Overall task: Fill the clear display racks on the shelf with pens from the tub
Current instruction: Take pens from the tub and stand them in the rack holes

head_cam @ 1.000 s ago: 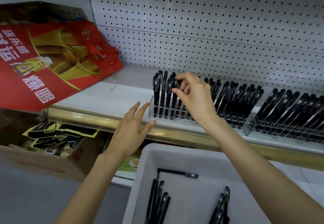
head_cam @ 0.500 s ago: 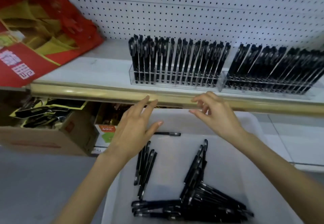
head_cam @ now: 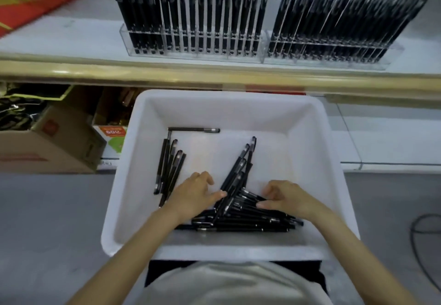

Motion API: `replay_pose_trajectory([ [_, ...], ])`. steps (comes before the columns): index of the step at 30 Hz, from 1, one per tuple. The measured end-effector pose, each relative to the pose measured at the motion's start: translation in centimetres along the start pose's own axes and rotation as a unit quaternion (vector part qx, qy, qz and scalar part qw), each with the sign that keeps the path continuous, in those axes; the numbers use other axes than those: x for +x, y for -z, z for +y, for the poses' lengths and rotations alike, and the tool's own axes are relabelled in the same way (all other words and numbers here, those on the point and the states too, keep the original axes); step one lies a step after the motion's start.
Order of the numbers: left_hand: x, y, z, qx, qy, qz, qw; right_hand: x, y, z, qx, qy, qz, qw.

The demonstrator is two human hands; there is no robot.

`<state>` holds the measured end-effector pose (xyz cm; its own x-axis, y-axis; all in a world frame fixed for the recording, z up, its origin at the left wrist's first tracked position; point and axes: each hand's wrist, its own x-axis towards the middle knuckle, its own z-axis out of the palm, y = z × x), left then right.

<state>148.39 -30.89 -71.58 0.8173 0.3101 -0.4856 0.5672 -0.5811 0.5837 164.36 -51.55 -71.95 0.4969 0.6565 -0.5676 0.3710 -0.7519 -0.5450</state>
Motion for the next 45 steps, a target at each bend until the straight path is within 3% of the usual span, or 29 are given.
replay_pose_trajectory([
  [5, 0.7, -0.6, 0.9, 0.006, 0.031, -0.066, 0.997, 0.6, -0.4, 0.5, 0.003, -0.01, -0.014, 1.0],
  [14, 1.2, -2.2, 1.3, 0.043, 0.053, -0.087, 0.994, 0.7, -0.6, 0.6, 0.061, -0.023, -0.016, 0.998],
  [20, 1.4, -1.9, 0.8, -0.059, 0.028, -0.07, 0.995, 0.9, -1.0, 1.0, 0.081, -0.025, -0.021, 0.996],
  [25, 0.7, 0.0, 0.0, -0.209, 0.038, -0.071, 0.975, 0.7, -0.7, 1.0, 0.135, -0.01, -0.003, 0.991],
  [30, -0.1, 4.0, 2.5, -0.272, -0.023, 0.019, 0.962, -0.2, 2.5, -1.8, 0.146, 0.061, 0.013, 0.987],
  [36, -0.9, 8.9, 5.5, -0.416, -0.093, 0.163, 0.89, 0.6, 7.7, -7.9, 0.195, 0.14, 0.001, 0.971],
  [40, -1.2, 11.0, 5.5, -0.451, -0.112, 0.207, 0.861, 1.7, 9.4, -12.2, 0.233, 0.195, -0.011, 0.953],
  [45, -1.4, 13.9, 4.5, -0.467, -0.112, 0.279, 0.831, 3.6, 10.2, -17.5, 0.27, 0.233, 0.034, 0.934],
])
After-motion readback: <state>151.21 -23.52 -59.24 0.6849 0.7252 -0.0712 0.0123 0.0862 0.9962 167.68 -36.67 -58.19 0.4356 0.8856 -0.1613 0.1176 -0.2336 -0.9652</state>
